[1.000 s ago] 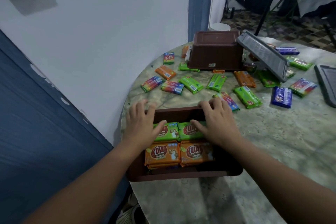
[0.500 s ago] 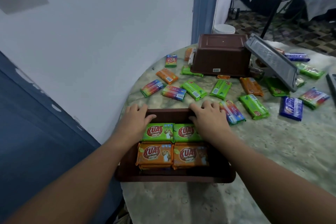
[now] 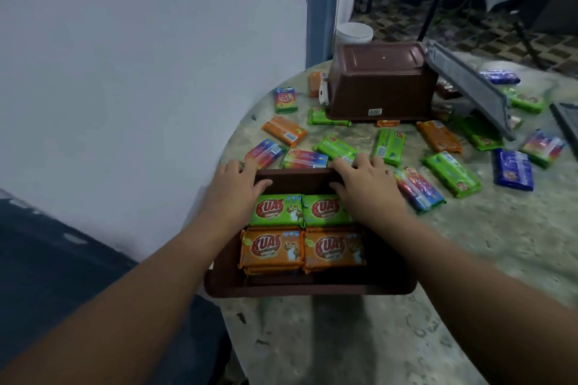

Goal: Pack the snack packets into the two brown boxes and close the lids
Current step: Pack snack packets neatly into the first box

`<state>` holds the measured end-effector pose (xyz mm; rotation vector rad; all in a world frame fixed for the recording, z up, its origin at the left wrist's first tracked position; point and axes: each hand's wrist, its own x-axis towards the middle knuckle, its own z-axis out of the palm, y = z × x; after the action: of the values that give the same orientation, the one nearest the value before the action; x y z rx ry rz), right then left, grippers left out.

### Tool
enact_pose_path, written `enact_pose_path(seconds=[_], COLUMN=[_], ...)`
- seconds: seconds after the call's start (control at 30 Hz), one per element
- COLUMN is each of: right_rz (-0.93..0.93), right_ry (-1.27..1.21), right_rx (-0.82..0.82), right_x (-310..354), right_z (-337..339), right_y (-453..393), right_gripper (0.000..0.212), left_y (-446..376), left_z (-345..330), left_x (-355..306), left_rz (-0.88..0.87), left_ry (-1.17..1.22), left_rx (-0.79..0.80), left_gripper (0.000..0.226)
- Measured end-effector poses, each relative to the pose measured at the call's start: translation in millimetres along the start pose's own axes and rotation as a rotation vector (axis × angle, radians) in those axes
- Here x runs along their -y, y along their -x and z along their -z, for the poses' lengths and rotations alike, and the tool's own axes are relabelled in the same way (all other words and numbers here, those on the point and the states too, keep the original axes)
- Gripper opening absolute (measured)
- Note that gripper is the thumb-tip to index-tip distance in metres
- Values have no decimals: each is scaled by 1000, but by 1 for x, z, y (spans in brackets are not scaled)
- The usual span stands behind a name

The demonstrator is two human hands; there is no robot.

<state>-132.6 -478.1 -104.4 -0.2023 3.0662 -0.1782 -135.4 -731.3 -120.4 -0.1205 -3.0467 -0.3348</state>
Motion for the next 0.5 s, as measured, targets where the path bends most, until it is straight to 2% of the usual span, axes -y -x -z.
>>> enact_pose_path(seconds=[0.13,0.27,0.4,0.5], right_rz=[-13,-27,-68,-77], right_ry=[-6,-29,-85,-172], right_rx=[-4,18,58,83], right_x=[2,1,5,11], right_z=[2,3,15,28], right_y=[2,1,-2,-22], right_gripper=[36,39,58,69], left_y=[2,0,-20,-47], left_z=[0,5,29,35], left_x=[1,-5,-19,-25], left_rz=[-19,14,82,127], left_ry=[-89,-160,-88,60], left_rx=[-7,133,278,301], left_gripper=[50,71,95,87])
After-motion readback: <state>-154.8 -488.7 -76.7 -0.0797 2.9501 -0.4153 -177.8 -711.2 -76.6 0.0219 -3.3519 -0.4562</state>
